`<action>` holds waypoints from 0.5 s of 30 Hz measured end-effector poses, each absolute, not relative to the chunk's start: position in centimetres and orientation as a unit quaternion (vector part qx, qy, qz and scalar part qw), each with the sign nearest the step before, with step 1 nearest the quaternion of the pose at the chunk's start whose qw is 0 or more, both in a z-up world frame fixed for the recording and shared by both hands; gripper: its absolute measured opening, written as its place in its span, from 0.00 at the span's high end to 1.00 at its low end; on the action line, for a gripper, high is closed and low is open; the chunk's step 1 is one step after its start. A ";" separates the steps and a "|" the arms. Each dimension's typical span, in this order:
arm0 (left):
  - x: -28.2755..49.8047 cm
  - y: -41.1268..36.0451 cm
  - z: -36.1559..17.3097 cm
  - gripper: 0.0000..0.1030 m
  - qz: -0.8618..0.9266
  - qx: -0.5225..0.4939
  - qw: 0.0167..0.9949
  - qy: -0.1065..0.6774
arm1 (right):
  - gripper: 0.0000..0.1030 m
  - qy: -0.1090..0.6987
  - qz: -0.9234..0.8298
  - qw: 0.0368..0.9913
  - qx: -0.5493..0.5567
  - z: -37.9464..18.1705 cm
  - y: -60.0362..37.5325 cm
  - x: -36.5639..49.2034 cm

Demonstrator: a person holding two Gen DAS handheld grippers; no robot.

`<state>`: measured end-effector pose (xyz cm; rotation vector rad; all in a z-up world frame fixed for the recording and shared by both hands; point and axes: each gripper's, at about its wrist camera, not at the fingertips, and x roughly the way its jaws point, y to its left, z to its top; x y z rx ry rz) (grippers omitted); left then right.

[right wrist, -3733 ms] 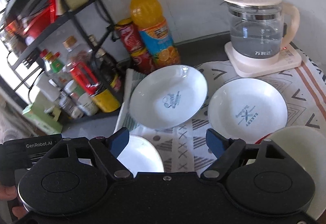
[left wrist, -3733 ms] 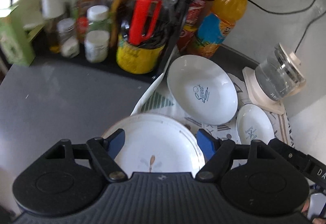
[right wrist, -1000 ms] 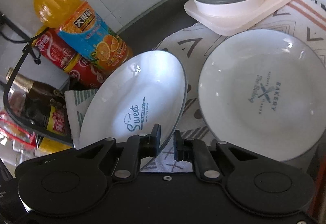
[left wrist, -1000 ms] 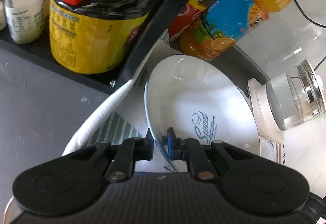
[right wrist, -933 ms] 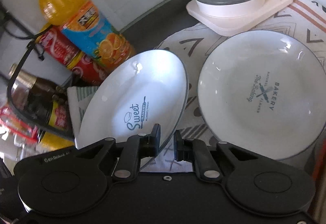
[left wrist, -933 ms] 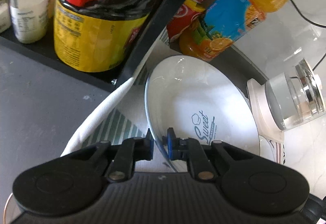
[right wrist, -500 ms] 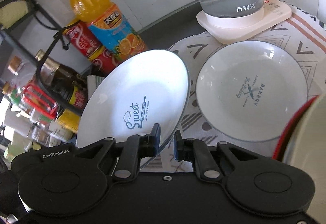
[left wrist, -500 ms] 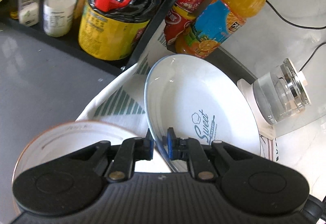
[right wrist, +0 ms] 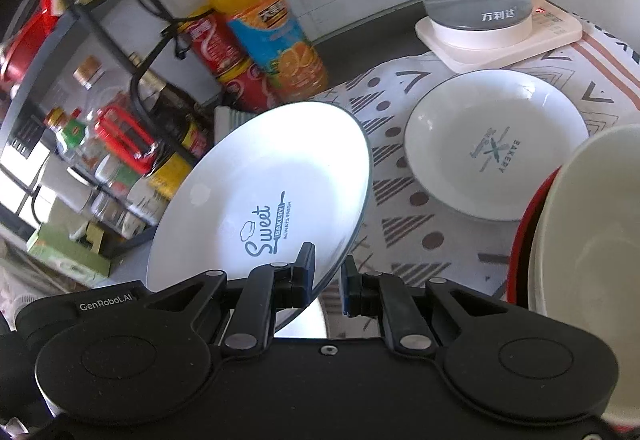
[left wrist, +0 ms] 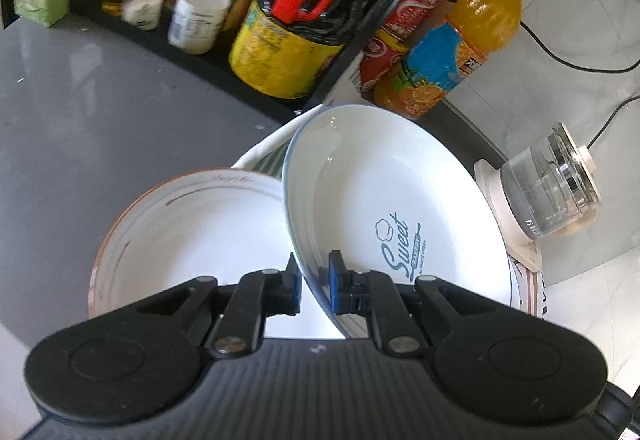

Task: Organize plates and bowls
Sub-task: 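Lift the 'Sweet' plate with both grippers and lower it onto the flower-pattern plate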

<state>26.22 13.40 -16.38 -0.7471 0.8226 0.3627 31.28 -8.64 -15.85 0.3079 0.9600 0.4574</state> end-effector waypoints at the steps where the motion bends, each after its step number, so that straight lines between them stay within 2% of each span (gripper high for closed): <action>1: 25.7 13.4 -16.3 0.89 0.174 -0.355 0.833 0.387 | 0.88 0.456 0.221 0.850 0.145 -15.8 -8.7 31.0; 15: 19.5 12.3 -15.6 0.89 0.207 -0.363 0.828 0.373 | 0.88 0.454 0.255 0.843 0.132 -15.6 -8.7 26.5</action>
